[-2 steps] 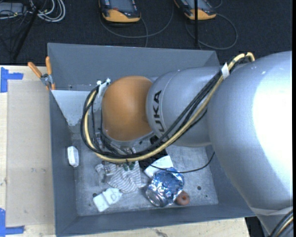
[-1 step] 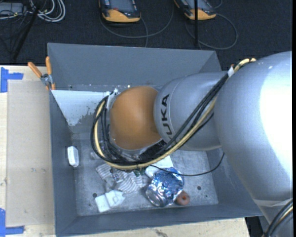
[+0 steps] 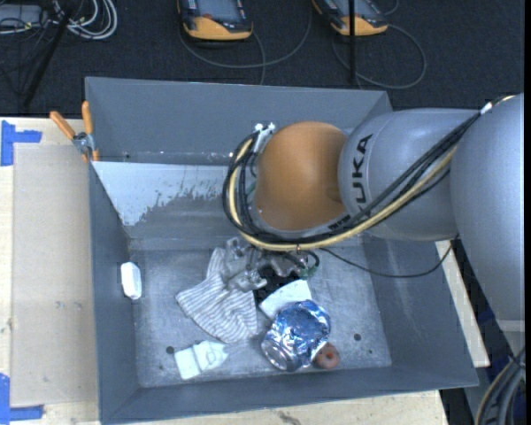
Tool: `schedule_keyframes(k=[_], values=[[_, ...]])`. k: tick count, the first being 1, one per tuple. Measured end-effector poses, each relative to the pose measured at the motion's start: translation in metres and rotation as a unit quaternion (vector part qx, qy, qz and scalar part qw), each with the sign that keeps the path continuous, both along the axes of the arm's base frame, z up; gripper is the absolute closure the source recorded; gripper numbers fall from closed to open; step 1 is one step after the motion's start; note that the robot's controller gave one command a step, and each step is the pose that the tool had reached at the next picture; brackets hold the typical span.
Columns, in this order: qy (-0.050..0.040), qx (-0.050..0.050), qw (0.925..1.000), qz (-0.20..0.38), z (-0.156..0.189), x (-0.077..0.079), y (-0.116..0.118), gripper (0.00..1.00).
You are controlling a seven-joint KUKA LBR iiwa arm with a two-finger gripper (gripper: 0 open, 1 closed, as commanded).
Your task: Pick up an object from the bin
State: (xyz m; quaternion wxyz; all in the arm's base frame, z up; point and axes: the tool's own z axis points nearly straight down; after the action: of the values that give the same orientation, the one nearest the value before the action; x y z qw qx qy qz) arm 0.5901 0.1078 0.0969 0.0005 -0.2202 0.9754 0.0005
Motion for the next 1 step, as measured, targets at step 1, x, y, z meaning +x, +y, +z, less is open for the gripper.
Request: schedule_keyframes(k=[1], values=[[0.0002, 0.000, 1.0000, 0.000, -0.0001, 0.0000, -0.0001, 1.00]])
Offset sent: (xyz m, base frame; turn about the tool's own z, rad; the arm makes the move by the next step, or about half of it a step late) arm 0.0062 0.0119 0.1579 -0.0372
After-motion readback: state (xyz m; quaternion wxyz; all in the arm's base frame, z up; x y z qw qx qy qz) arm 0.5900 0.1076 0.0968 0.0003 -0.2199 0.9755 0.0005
